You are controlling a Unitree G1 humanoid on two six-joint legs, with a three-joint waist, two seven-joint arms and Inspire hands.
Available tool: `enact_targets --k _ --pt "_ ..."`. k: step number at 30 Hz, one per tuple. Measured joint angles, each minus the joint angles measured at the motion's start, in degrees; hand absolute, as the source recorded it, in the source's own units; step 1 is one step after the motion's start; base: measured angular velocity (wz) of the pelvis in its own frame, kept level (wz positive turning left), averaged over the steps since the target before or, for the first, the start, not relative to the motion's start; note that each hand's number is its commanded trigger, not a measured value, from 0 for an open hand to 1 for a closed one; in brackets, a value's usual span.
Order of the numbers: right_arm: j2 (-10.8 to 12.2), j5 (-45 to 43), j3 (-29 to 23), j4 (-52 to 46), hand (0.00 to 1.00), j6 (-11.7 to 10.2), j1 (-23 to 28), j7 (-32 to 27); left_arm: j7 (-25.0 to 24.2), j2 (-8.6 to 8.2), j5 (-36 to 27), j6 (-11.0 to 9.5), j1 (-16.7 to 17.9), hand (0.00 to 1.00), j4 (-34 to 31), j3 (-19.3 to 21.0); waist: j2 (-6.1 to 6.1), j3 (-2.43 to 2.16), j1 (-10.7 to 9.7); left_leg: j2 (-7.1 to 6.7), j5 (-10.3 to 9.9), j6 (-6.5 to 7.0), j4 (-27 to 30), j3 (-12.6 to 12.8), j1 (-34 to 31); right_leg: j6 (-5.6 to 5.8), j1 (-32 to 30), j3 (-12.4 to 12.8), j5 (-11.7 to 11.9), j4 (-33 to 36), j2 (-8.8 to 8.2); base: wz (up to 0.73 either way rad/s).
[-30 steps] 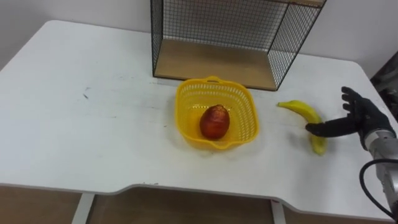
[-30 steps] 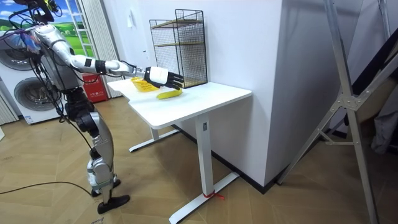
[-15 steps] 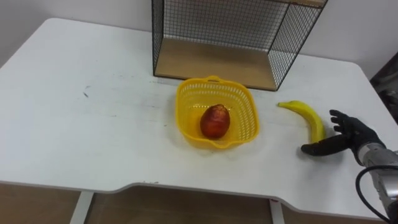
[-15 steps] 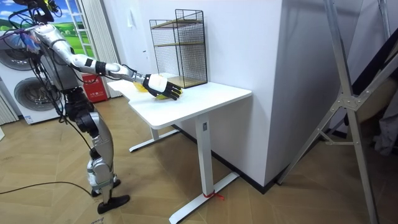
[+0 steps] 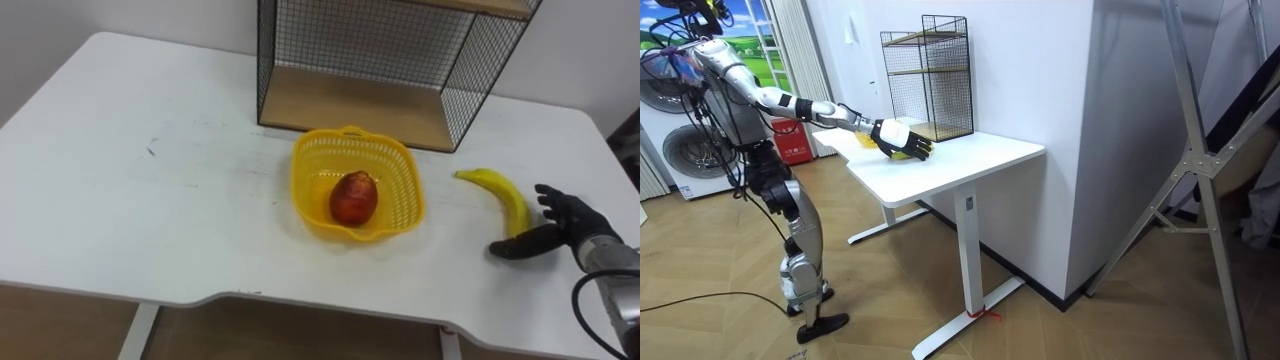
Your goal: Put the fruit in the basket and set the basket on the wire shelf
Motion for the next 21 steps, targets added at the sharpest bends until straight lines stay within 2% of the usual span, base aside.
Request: enact_targets --k 9,18,21 --pt "0.0 -0.14 0.0 0.02 0.0 0.16 -0.02 -0.53 -1.46 -0.04 -0.01 0.2 0.41 0.0 -0.03 0.07 0.31 0.18 0.59 -0.04 -0.01 -0.02 -0.04 -0.37 0.1 -0.01 0.46 -0.31 0.0 -0.01 0.01 0.02" --pt "0.08 -0.39 0.3 0.39 0.0 0.21 -0.78 -0.58 -2.05 -0.05 0.0 0.17 -0.42 0.0 -0.01 -0.1 -0.13 0.13 2.04 -0.06 0.0 -0.01 0.1 0.11 0.05 -0.02 -0.04 0.16 -0.03 -0.04 0.01 -0.04" --pt "0.13 -0.83 0.53 2.46 0.0 0.2 -2.81 -0.56 -2.82 -0.05 -0.01 0.19 -0.46 0.0 0.0 -0.1 -0.03 0.35 2.26 -0.06 0.0 -0.01 0.11 0.08 0.06 0.0 -0.07 0.15 -0.03 -0.04 -0.03 0.0"
